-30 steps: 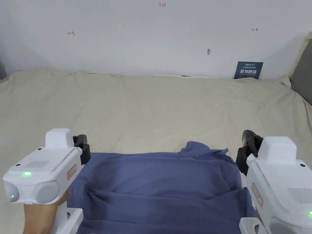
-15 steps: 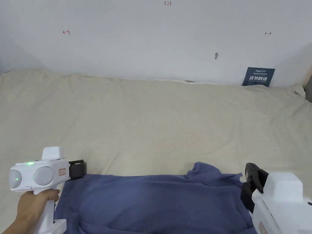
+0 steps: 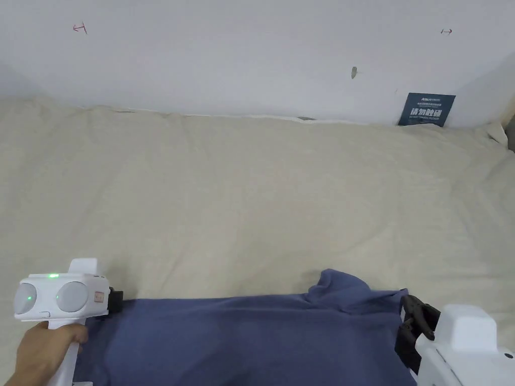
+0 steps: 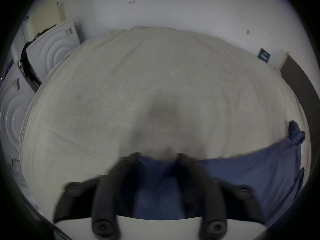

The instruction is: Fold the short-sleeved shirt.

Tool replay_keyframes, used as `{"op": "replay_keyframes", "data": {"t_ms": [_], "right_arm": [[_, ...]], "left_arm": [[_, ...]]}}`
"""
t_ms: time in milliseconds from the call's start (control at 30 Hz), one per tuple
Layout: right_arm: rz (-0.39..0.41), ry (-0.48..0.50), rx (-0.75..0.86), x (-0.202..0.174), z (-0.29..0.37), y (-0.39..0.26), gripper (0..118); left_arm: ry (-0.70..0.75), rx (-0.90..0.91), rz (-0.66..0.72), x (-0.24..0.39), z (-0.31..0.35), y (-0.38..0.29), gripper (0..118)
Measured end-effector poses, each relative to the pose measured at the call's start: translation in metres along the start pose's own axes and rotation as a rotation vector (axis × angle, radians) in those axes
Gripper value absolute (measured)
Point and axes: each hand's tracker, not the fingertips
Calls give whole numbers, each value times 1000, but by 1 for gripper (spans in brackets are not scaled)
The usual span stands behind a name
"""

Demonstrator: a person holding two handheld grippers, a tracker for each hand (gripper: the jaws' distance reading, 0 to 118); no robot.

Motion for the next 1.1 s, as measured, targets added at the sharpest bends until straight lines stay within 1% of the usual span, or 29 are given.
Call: {"op": "replay_keyframes", "data": {"t_ms": [100,133,167,233,267,300,333,367,400,433,467,567,600,633,667,700,767,800,833,900,933,1000,1033,1067,1100], "right_arm": [[-36,-4,-36,16,-13,3,2],[-51,-7,-53,24,-20,5,3],[-65,-19,-74,32,-29,8,6],[-89,-44,-121,48,-51,12,15],[-98,-49,-157,57,-65,14,15],[-117,-55,-192,64,-79,15,34],[-126,-72,-224,72,-95,15,49],[-111,-82,-266,78,-114,14,67],[-97,-91,-295,82,-129,12,89],[-56,-103,-329,84,-146,10,103],[-32,-113,-357,86,-159,6,109],[38,-70,-450,86,-191,-3,109],[54,-45,-470,85,-196,-7,106],[47,-33,-483,83,-201,-10,99],[45,-29,-489,81,-205,-13,89],[58,-16,-505,78,-209,-15,76],[74,-22,-511,73,-214,-22,64],[76,-19,-512,71,-215,-23,54],[77,-10,-512,70,-214,-23,41],[80,7,-487,73,-217,-29,5],[94,17,-487,69,-215,-27,4],[132,6,-445,65,-201,-26,4],[142,8,-424,65,-193,-23,4],[141,13,-399,67,-184,-19,4],[123,27,-373,70,-174,-15,4]], "left_arm": [[38,5,-58,14,4,1,3],[37,27,-56,8,4,0,3],[39,72,-43,7,11,-2,3],[-14,131,8,4,30,-8,3],[-43,145,20,5,40,-11,3],[-63,166,23,5,50,-12,3],[-78,191,23,6,60,-14,3],[-92,199,19,7,69,-15,3],[-104,213,18,9,77,-15,3],[-110,217,16,9,84,-15,3],[-116,221,15,10,89,-16,3],[-126,233,1,12,98,-14,3],[-127,234,-2,11,99,-14,3],[-126,233,-2,11,99,-15,3],[-127,232,-2,11,98,-15,3],[-127,229,0,11,97,-15,3],[-125,221,11,9,96,-17,3],[-125,217,15,9,95,-18,3],[-125,215,19,9,94,-20,3],[-121,213,26,9,95,-23,3],[-121,213,30,9,96,-24,3],[-124,213,42,8,98,-28,3],[-140,213,69,9,99,-32,3],[-135,217,71,10,102,-35,3],[-128,220,72,10,105,-37,3]]}}
